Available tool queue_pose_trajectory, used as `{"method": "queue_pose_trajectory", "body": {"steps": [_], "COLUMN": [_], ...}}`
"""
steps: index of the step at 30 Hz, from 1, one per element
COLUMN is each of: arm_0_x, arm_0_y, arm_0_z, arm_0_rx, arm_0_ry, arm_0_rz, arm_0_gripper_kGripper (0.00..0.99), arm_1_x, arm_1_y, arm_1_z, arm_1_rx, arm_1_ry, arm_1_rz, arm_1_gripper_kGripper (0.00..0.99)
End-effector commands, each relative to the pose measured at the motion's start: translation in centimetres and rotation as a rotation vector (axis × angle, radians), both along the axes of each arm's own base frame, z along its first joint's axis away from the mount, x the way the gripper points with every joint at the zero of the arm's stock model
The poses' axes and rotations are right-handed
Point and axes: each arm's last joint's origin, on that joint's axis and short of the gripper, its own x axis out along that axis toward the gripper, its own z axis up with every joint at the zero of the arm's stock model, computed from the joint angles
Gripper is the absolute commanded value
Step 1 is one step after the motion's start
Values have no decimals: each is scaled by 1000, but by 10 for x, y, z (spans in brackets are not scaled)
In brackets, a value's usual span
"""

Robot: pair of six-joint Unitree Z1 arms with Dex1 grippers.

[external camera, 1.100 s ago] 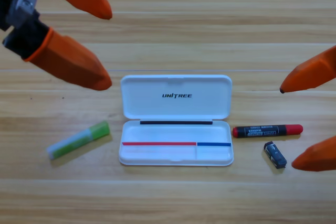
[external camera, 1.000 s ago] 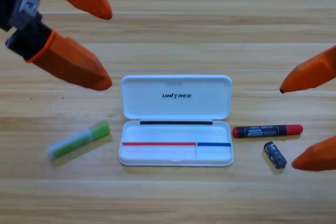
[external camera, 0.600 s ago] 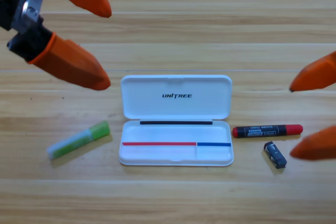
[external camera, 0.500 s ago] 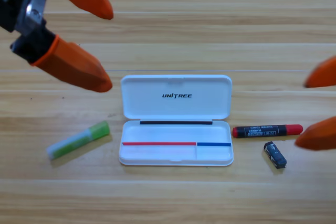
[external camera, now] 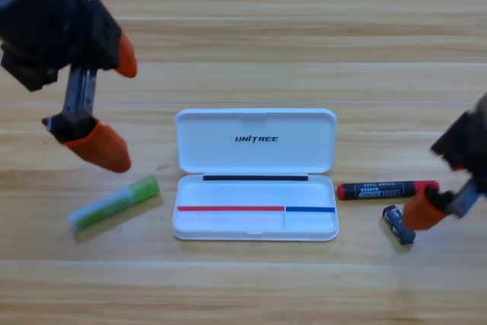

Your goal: Clean up eraser and pencils

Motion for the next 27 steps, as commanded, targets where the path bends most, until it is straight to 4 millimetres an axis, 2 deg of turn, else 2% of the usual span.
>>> {"method": "queue_pose_trajectory", "body": {"steps": [1,6,13,17,24,27], "arm_0_x": [35,77,119,127,134,137], "arm_0_y": [1,12,31,32,27,25], "arm_0_z": [-28,-49,-80,-95,-115,-122], "arm_0_rx": [123,207,241,268,282,286], "arm_0_ry": [38,50,141,177,210,224], "arm_0_rz": [75,199,321,343,362,377], "arm_0_gripper_kGripper": [988,989,990,990,990,990], "arm_1_x": [42,58,70,73,71,70], "arm_1_y": [16,24,31,35,37,38], "arm_1_z": [-61,-87,-102,-107,-115,-117], "arm_1_rx": [-143,-182,-192,-188,-170,-156], "arm_1_ry": [130,168,194,206,259,286], "arm_1_rz": [-90,-157,-193,-196,-227,-225], "arm_1_gripper_kGripper": [983,962,917,839,808,623]}}
